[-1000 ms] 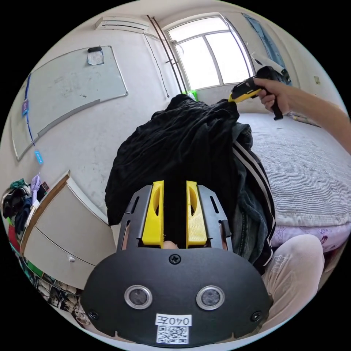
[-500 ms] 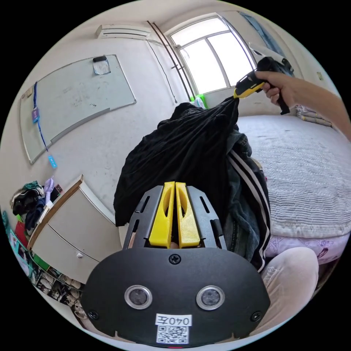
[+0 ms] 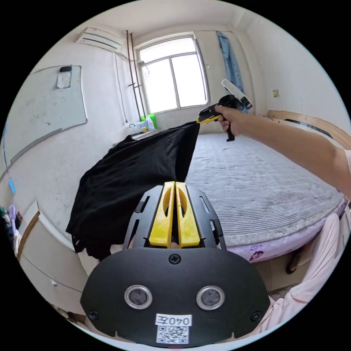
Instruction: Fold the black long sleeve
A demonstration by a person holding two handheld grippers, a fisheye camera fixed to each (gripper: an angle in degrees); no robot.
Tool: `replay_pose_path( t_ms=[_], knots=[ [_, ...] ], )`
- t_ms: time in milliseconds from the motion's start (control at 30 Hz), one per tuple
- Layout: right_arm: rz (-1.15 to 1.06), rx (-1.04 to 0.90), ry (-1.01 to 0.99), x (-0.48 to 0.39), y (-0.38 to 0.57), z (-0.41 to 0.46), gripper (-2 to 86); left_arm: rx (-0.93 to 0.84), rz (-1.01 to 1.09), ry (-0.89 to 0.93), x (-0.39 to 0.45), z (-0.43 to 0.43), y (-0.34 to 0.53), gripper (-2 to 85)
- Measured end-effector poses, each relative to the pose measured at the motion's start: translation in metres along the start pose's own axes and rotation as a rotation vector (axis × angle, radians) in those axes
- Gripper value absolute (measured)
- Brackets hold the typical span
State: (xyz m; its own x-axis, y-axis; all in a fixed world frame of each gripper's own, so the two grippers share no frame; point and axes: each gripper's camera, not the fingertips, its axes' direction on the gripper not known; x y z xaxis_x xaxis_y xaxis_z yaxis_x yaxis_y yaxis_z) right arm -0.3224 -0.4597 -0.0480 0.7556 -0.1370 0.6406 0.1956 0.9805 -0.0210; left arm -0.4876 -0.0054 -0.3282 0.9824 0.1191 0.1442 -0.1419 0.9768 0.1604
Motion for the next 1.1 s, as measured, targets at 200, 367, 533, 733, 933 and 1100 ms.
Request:
replay_pose_path(
  t_ms=[200, 367, 533, 733, 933, 1100],
  knots=[
    [0.103, -0.009, 0.171, 0.11, 0.031, -0.062, -1.0, -0.035, 0.117, 0.277, 0.097, 0.031, -0.029, -0.9],
    [0.212, -0.035, 0.41, 0.228, 0.087, -0.137, -1.0, -0.071, 0.248, 0.531, 0.199, 0.057, -0.043, -0.9],
    [0.336, -0.065, 0.647, 0.33, 0.163, -0.23, -0.9, -0.089, 0.419, 0.758, 0.307, 0.065, -0.049, -0.9],
    [0.449, -0.183, 0.836, 0.417, 0.269, -0.335, -0.6, -0.08, 0.601, 1.015, 0.421, 0.049, -0.039, -0.8],
    [0.351, -0.376, 0.905, 0.457, 0.319, -0.363, 7.3, -0.111, 0.569, 0.975, 0.46, 0.068, -0.042, -0.3],
    [0.205, -0.347, 0.665, 0.463, 0.299, -0.333, 8.8, -0.111, 0.459, 0.601, 0.413, 0.127, -0.073, 2.5]
  ],
)
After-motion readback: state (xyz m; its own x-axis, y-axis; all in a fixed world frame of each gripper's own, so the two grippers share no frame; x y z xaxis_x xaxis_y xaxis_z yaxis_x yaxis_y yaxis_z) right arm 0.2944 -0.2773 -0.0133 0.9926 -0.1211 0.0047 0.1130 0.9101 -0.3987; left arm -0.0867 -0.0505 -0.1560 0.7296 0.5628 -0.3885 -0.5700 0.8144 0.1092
